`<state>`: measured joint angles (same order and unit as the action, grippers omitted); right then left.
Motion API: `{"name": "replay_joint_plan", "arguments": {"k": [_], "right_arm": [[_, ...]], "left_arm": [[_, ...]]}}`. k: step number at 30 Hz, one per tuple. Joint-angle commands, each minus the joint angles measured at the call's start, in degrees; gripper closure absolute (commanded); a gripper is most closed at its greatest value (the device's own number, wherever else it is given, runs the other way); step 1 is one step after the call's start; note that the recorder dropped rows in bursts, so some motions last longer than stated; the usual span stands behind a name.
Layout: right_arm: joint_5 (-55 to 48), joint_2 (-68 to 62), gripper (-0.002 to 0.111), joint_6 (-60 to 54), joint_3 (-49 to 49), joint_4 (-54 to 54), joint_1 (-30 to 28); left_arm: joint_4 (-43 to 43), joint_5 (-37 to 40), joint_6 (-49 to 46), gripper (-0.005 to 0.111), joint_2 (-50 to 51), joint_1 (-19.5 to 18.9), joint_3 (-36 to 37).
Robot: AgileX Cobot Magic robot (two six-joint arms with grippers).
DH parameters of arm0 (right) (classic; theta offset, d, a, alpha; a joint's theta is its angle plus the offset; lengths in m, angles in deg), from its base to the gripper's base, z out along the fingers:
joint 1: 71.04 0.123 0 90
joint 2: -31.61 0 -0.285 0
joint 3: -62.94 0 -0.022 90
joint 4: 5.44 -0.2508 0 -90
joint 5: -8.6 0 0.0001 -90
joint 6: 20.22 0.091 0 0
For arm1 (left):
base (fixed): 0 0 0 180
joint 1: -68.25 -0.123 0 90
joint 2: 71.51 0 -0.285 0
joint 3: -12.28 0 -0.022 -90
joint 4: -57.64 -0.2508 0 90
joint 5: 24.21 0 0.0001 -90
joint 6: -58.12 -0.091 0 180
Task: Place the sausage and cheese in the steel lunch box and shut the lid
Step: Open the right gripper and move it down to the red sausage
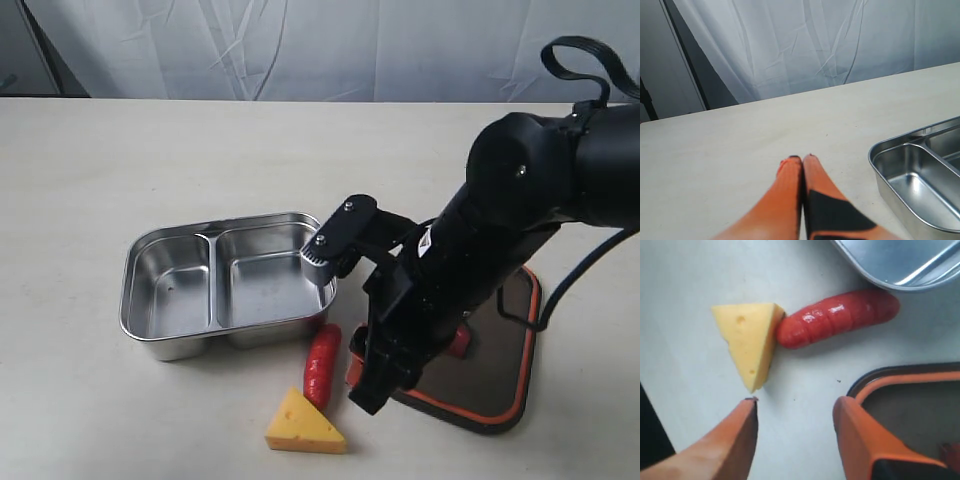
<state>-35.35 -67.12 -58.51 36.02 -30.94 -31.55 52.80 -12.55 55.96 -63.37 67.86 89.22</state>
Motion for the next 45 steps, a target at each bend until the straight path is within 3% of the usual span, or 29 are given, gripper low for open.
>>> {"name": "replay_joint_plan", "arguments": {"k": [1, 8, 21, 30, 39, 45], "right_arm": [[0.2, 0.4, 0.061, 7.2, 0.5, -1.2, 0.0], [7.0, 0.4, 0.061, 26.8, 0.5, 1.6, 0.0], [7.7, -8.9, 0.057, 28.1, 0.9, -4.6, 0.0], [15.6, -10.2, 0.057, 28.1, 1.0, -12.4, 0.0], [16.9, -10.9, 0.057, 29.3, 1.0, -12.6, 0.2], [19.1, -13.6, 0.057, 30.0, 1.0, -12.3, 3.7]], "left_arm": [[0.0, -0.6, 0.1, 0.107, -0.3, 0.0, 0.3], [0.0, -0.6, 0.1, 0.107, -0.3, 0.0, 0.3], [0.0, -0.6, 0.1, 0.107, -0.3, 0.0, 0.3], [0.0, -0.6, 0.1, 0.107, -0.3, 0.0, 0.3], [0.0, -0.6, 0.1, 0.107, -0.3, 0.0, 0.3], [0.0, -0.6, 0.1, 0.107, -0.3, 0.0, 0.3]]}}
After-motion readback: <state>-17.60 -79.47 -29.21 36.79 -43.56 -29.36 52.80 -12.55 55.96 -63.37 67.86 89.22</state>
